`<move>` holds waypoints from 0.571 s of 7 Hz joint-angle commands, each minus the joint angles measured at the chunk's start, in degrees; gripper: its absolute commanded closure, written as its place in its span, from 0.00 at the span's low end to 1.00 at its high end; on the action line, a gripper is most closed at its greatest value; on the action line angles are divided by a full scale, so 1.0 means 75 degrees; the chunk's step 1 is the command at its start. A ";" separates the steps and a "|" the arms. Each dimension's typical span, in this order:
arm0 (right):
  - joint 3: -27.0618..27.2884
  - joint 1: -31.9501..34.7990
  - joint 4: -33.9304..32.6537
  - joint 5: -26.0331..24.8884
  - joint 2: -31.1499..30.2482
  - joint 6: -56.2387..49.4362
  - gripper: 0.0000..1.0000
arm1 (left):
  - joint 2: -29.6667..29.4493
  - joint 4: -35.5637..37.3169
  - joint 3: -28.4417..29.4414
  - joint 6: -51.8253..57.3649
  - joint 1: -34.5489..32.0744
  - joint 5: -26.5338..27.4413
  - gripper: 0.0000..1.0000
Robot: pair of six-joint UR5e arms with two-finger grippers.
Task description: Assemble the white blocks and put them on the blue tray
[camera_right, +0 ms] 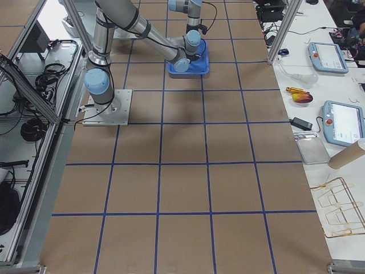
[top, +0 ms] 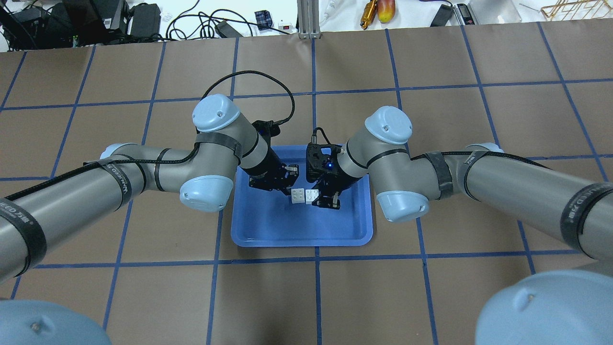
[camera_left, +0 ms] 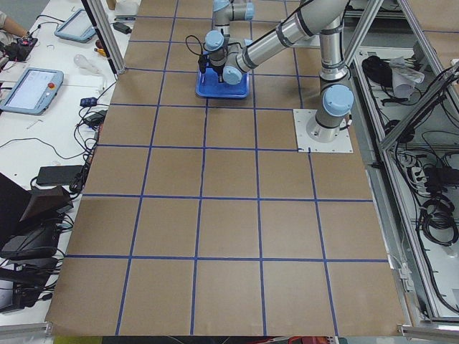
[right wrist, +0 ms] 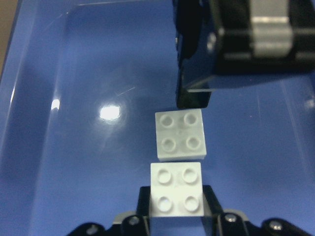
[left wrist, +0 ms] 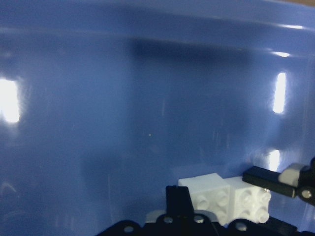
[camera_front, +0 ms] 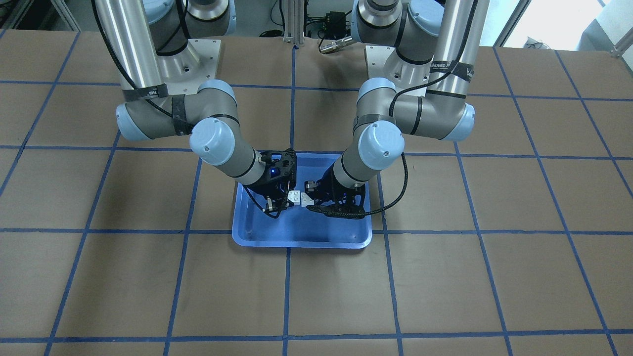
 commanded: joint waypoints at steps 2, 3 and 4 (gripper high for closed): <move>-0.0003 0.0014 -0.0026 0.0006 0.0003 0.0059 0.43 | 0.0008 0.0015 -0.0004 -0.0012 0.0000 0.0000 0.97; -0.0003 0.0014 -0.0026 0.0006 0.0003 0.0070 0.37 | 0.0008 0.0016 -0.0004 -0.0012 -0.0012 0.0000 0.97; -0.0003 0.0002 -0.0026 0.0006 -0.0008 0.0140 0.31 | 0.0008 0.0016 0.0008 -0.0012 -0.0023 0.0000 0.97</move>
